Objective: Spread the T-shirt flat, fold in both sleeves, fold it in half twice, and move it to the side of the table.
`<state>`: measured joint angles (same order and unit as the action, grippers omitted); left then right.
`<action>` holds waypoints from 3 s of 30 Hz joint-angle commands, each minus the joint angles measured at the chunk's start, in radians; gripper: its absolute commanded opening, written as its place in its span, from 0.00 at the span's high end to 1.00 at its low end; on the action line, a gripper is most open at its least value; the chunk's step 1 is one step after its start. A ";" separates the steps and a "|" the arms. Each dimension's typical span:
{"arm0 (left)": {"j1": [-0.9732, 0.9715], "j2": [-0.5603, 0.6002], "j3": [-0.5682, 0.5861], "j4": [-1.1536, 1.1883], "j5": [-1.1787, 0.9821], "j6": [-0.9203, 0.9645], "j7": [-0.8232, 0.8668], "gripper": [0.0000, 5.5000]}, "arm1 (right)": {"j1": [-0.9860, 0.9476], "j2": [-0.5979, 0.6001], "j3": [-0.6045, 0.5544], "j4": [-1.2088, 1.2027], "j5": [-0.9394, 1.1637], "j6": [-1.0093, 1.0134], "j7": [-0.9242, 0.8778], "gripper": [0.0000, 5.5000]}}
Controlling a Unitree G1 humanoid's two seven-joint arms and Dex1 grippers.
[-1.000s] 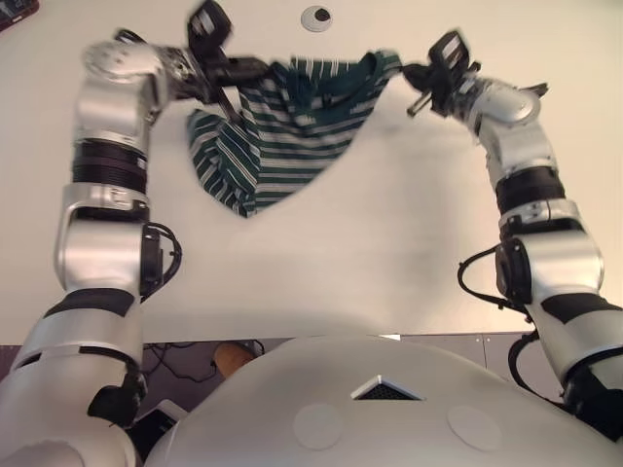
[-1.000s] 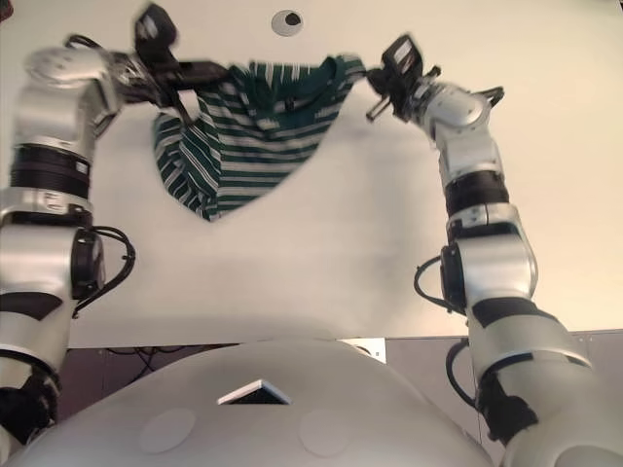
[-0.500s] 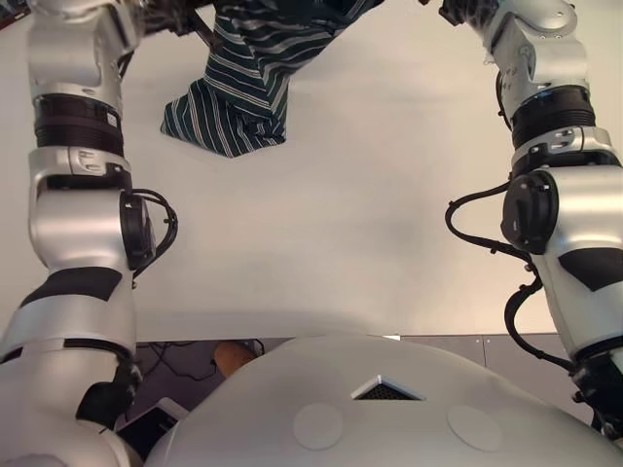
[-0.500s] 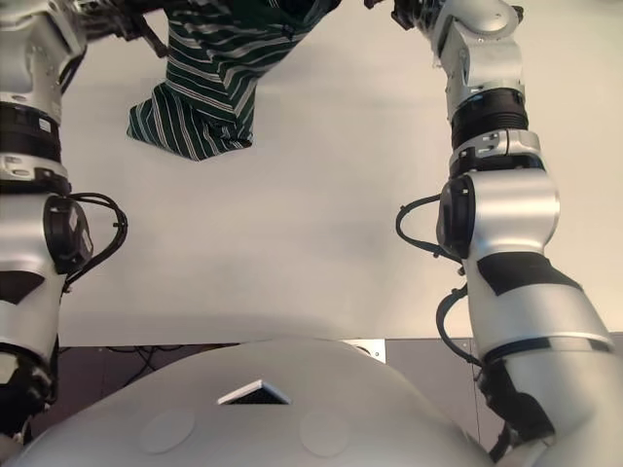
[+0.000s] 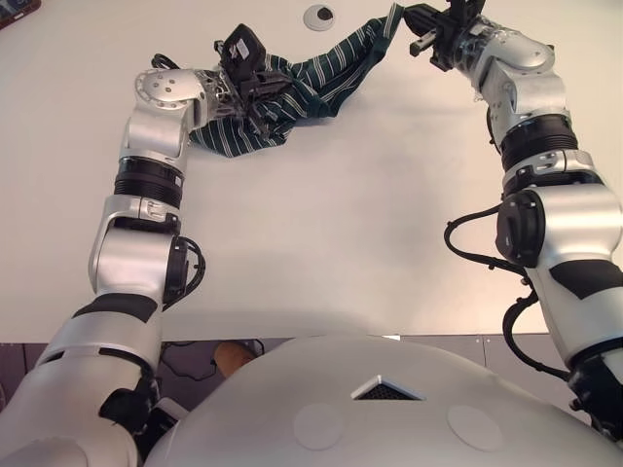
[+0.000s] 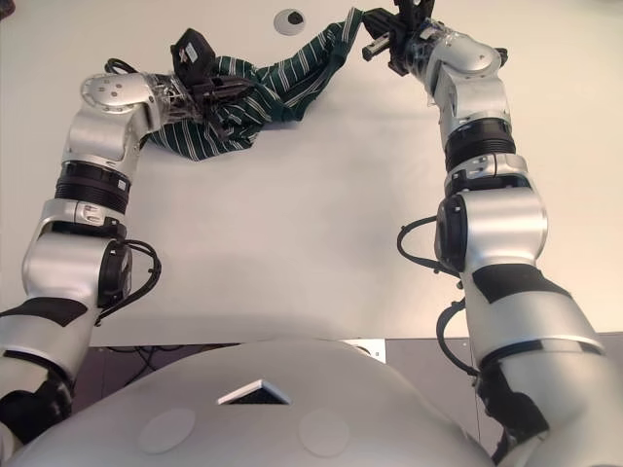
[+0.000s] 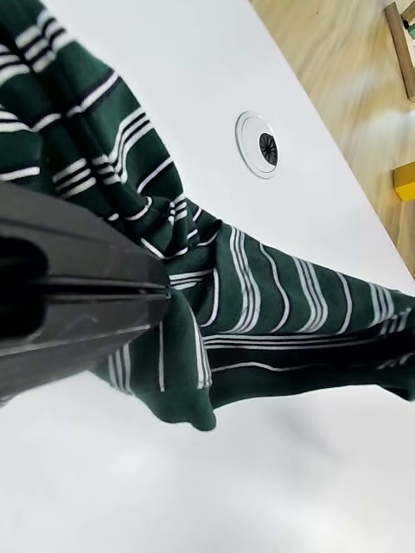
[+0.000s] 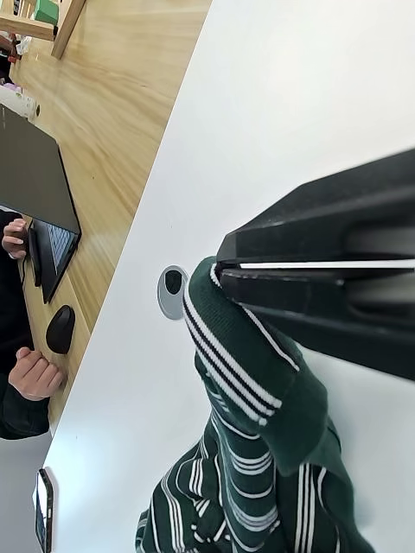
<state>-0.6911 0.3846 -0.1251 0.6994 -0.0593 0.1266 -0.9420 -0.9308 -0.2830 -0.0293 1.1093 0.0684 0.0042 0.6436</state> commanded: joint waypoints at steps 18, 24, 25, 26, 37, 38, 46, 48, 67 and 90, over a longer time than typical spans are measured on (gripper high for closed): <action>-0.830 0.135 0.176 0.629 0.131 -0.182 0.549 0.99 | -0.596 -0.015 -0.166 0.214 -0.013 -0.054 -0.350 1.00; -0.937 0.147 0.205 0.649 0.155 -0.202 0.603 0.99 | -0.693 -0.016 -0.164 0.224 -0.055 -0.114 -0.398 1.00; -0.945 0.150 0.207 0.648 0.156 -0.203 0.593 0.99 | -0.696 -0.023 -0.168 0.224 -0.054 -0.119 -0.397 1.00; -0.950 0.153 0.210 0.648 0.158 -0.203 0.583 0.99 | -0.696 -0.030 -0.171 0.224 -0.054 -0.124 -0.394 1.00; -0.667 0.437 0.220 0.120 -0.074 0.160 -0.385 0.99 | -0.424 -0.289 0.002 -0.143 -0.030 0.107 0.607 1.00; -0.562 0.488 0.229 -0.098 -0.156 0.302 -0.450 0.99 | -0.328 -0.348 0.023 -0.335 0.028 0.175 0.745 1.00; 0.116 0.797 0.385 -1.136 -0.548 0.848 -0.582 0.99 | 0.251 -0.978 0.183 -1.389 0.707 0.482 0.971 1.00; 0.264 0.800 0.393 -1.277 -0.577 0.875 -0.581 0.99 | 0.332 -1.023 0.211 -1.486 0.774 0.507 0.971 1.00; 1.039 0.870 0.046 -1.590 -0.229 0.588 -0.282 0.88 | 0.849 -1.003 0.407 -1.649 0.496 0.449 0.935 0.82; -0.035 -0.046 -0.192 0.161 -0.053 0.143 0.094 1.00 | 0.431 -0.261 0.479 -0.963 0.207 0.393 0.475 1.00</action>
<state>-0.6907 0.3625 -0.3089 0.7515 -0.1558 0.3004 -0.8503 -0.5290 -0.5228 0.4141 0.1570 0.3215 0.4275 1.0943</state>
